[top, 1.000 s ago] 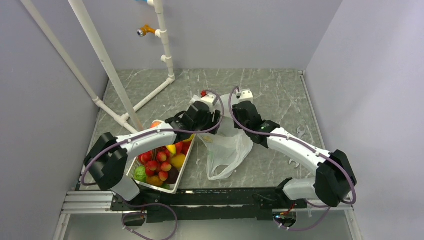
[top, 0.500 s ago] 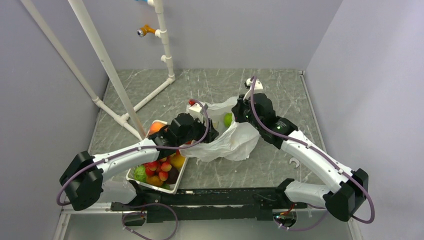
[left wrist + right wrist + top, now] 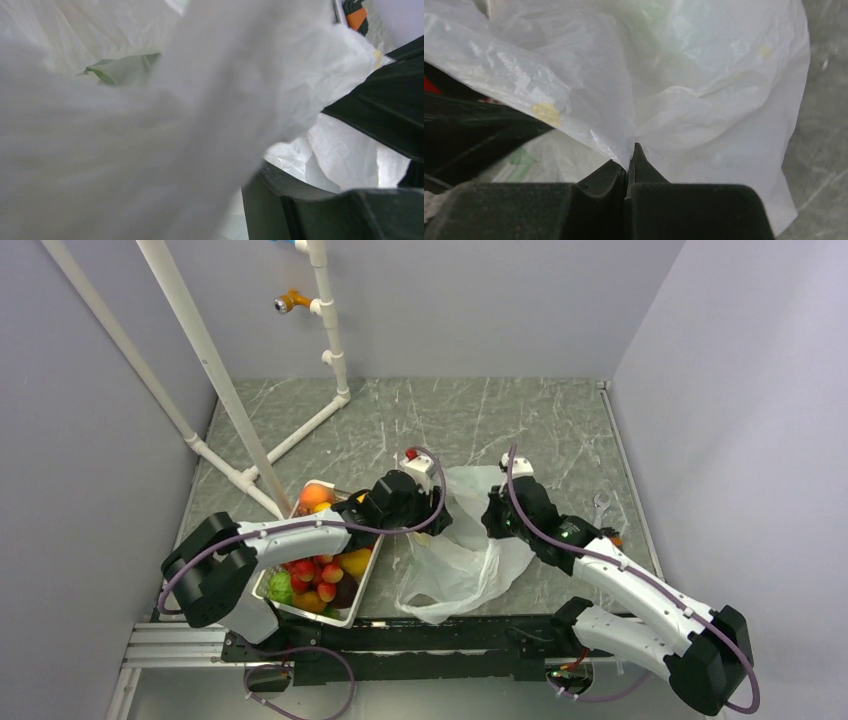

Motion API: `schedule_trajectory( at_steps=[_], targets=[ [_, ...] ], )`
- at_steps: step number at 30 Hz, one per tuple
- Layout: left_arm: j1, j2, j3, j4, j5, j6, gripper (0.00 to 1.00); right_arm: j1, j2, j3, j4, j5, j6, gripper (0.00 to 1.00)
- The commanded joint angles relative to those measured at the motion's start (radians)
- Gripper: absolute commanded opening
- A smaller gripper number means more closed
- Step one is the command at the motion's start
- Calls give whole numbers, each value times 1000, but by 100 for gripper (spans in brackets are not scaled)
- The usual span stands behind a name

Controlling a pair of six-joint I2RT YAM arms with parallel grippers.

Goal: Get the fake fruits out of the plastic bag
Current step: Adjust the plastic bag at the center of the board.

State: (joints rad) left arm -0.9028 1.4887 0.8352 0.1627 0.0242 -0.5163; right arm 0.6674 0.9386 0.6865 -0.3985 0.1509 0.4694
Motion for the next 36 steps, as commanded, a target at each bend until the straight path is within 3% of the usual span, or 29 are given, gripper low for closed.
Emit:
schedule_trajectory(
  at_steps=[1,9,14,18,22,26,36],
  targets=[
    [-26,43,44,69,17,-20,58,-1,-42,-53,-7,19,63,0],
    [-80,73,55,142,-82,2,49,-1,-51,22,29,-13,44,0],
    [-107,-21,-39,264,-138,13,52,0,-6,156,100,-42,-32,0],
    [-107,-90,-42,216,-117,20,53,2,-40,221,179,-159,-82,0],
    [-114,-124,-77,221,-127,-7,53,10,-166,116,253,-225,-60,0],
    [-114,-79,-97,209,-137,-45,52,10,-255,-100,308,-167,-13,0],
    [-114,21,-40,138,-104,-46,53,9,-239,-161,110,-45,-37,0]
  ],
)
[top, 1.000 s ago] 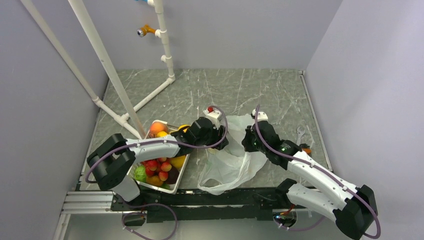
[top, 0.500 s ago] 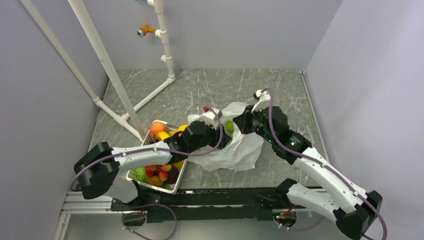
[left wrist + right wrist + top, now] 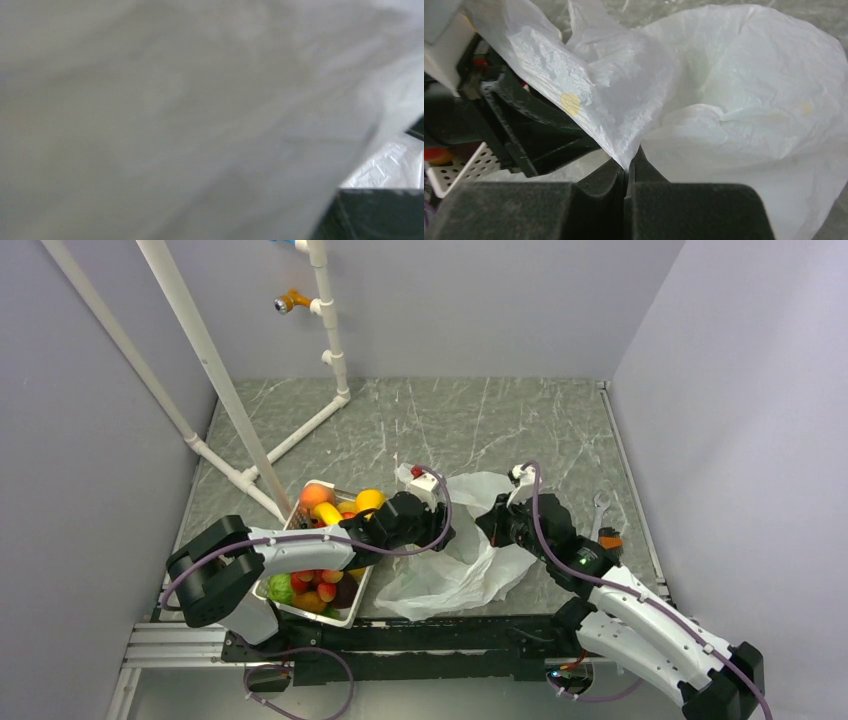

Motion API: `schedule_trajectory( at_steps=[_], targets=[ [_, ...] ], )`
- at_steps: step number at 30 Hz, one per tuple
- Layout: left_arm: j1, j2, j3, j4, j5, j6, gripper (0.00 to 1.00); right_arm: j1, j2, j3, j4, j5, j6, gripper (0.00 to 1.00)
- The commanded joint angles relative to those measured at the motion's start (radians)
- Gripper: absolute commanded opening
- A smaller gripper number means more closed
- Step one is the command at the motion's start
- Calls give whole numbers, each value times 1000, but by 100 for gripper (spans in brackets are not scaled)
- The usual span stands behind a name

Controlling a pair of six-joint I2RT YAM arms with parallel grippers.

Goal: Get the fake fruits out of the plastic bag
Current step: Adjust the plastic bag at the center of the board, then take out the fake fruit from the plastic bag.

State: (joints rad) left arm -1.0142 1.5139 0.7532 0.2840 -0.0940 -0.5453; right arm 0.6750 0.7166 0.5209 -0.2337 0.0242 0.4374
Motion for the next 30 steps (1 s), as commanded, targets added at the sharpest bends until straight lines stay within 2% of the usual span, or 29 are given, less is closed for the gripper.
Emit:
schedule_trajectory(
  at_steps=[1,3,8,12,15,18,19,22,23,27,30],
  targets=[
    [-5,0,40,17,25,-18,54,1,-5,7,-87,93,5,0],
    [-4,2,31,24,35,-26,55,1,44,35,-170,99,37,0],
    [-7,6,45,4,22,-11,58,3,84,52,-258,66,117,15],
    [-10,27,90,-34,22,20,60,2,58,39,-299,114,192,19],
    [-16,61,123,-21,39,26,60,3,58,61,-356,192,248,26],
    [-19,103,136,36,71,8,57,2,53,62,-339,225,244,45],
    [-20,112,134,57,78,0,56,2,56,69,-324,234,231,55],
    [-23,117,107,119,85,-20,55,1,86,110,-305,293,222,92],
    [-25,114,92,137,85,-27,55,-7,93,127,-286,291,217,98],
    [-28,103,36,210,85,-55,55,-55,77,185,-195,142,183,99],
    [-40,111,28,230,54,-51,56,-92,75,205,-187,148,176,99]
  ],
)
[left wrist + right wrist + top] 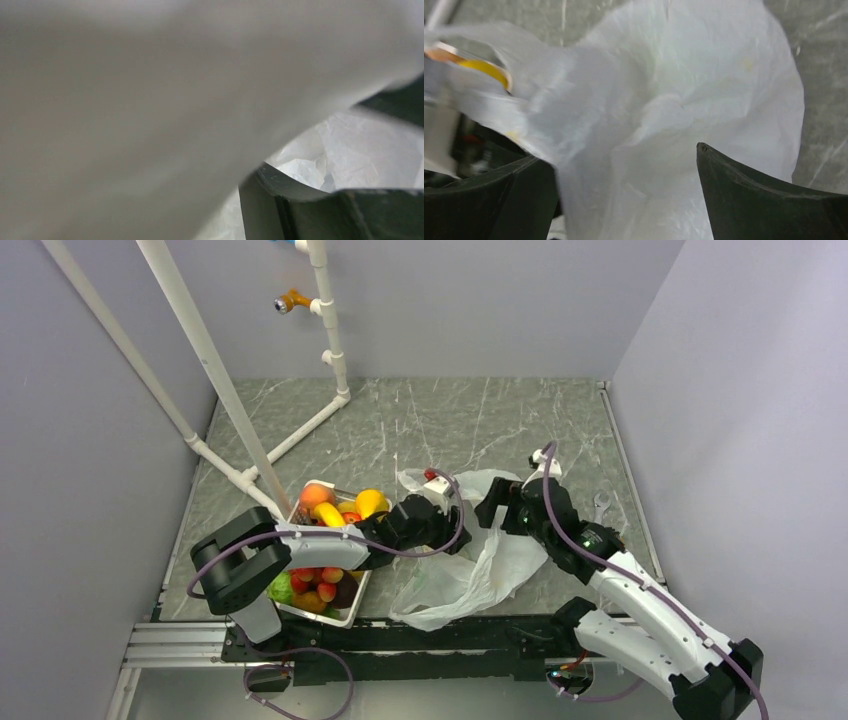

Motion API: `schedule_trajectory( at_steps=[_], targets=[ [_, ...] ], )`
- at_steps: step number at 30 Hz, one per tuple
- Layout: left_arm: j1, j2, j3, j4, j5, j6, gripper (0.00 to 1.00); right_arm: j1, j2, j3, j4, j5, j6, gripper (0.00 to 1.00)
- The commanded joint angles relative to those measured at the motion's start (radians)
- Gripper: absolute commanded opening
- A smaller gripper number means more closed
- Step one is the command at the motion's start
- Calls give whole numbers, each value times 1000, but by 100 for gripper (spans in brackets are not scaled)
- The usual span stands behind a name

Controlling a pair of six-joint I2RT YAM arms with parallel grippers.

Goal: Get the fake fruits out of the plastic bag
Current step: Take out the fake fruit from the plastic bag.

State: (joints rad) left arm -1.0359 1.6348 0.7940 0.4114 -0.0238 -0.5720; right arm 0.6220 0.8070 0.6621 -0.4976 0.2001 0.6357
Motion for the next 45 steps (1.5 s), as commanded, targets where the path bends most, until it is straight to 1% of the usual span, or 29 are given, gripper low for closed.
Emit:
schedule_trajectory(
  at_steps=[1,3,5,6,8,10,11,12,14,16,18,19,21,23,25,26,28,29,31,32,35,37,39,45],
  targets=[
    [-20,-1,-3,97,-29,-23,56,-67,-2,72,70,-23,-28,99],
    [-23,23,12,92,-50,-26,57,-153,16,73,95,-87,-43,99],
    [-23,42,19,109,-56,-33,57,-245,11,65,156,-249,-59,99],
    [-23,51,26,108,-55,-33,57,-270,7,69,179,-310,-66,99],
    [-23,65,48,94,-52,-30,57,-283,-2,91,180,-339,-69,99],
    [-23,75,62,84,-53,-30,57,-300,-14,107,165,-312,-61,99],
    [-23,80,65,81,-55,-31,57,-316,-24,115,165,-323,-60,99],
    [-23,84,69,75,-57,-33,57,-329,-36,120,176,-355,-64,99],
    [-23,86,75,64,-56,-35,57,-334,-34,152,173,-471,-106,99],
    [-21,82,83,40,-63,-37,58,-335,-25,203,76,-525,-133,99],
    [-20,75,89,17,-75,-36,59,-336,-67,214,8,-529,-141,99],
    [-19,71,88,15,-78,-34,59,-336,-107,208,-7,-504,-131,99],
    [-19,67,79,25,-76,-32,59,-336,-169,203,-26,-410,-106,99],
    [-19,66,73,35,-74,-38,59,-337,-169,199,-22,-313,-77,98],
    [-18,69,73,44,-64,-42,59,-340,-114,183,23,-245,-61,96],
    [-17,73,78,40,-59,-42,59,-347,-77,172,63,-234,-61,91],
    [-14,79,89,30,-48,-41,58,-365,14,142,178,-256,-62,84],
    [-12,82,95,27,-43,-38,58,-379,71,139,216,-278,-55,80],
    [-5,96,119,2,-38,-37,59,-411,210,145,305,-350,-42,63],
    [-1,103,128,-8,-32,-37,60,-416,258,140,350,-369,-37,61],
    [12,125,156,-18,-13,-34,62,-429,371,115,447,-389,-42,60],
    [12,144,200,-73,-33,-19,63,-444,435,110,470,-413,-45,58],
    [11,169,266,-154,-67,-1,63,-451,487,96,489,-452,-40,54],
    [1,256,395,-257,-116,13,67,-454,557,14,547,-475,-23,52]
  ],
)
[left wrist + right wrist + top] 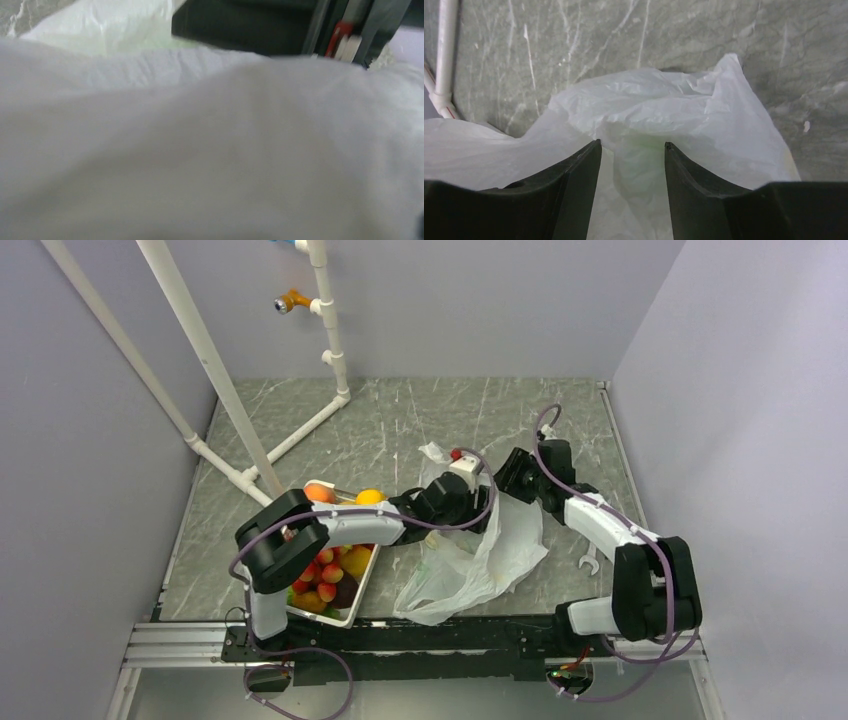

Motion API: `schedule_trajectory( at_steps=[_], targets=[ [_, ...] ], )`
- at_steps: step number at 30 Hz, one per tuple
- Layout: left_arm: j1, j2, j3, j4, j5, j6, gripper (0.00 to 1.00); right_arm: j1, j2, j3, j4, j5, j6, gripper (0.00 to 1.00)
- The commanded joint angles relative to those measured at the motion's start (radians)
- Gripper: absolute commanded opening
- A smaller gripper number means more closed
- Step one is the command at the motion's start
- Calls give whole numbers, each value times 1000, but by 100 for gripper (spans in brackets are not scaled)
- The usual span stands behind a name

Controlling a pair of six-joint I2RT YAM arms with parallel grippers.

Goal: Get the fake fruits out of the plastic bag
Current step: Take out the fake fruit from the plastic bag.

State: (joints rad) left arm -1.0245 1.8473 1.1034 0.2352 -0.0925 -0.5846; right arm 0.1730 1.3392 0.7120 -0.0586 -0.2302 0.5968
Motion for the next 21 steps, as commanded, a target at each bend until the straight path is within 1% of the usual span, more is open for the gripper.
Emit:
schedule_trajectory(
  at_steps=[1,6,7,13,14,17,19,21],
  targets=[
    [-17,58,110,-103,-61,33,69,-7,39,-42,114,-56,19,52],
    [-42,131,227,-232,-144,49,71,-10,101,-75,156,-176,62,52],
    [-43,136,232,-262,-156,46,71,-10,103,-86,166,-193,71,52],
    [-46,135,202,-287,-220,48,76,-21,99,-111,165,-198,54,52],
    [-46,136,200,-281,-220,57,77,-21,101,-113,170,-204,52,51],
    [-46,136,193,-269,-213,67,77,-21,119,-108,183,-252,58,38],
    [-46,121,169,-247,-197,76,77,-23,124,-102,185,-278,66,36],
    [-46,96,123,-172,-171,96,77,-23,130,-88,175,-306,70,34]
  ],
)
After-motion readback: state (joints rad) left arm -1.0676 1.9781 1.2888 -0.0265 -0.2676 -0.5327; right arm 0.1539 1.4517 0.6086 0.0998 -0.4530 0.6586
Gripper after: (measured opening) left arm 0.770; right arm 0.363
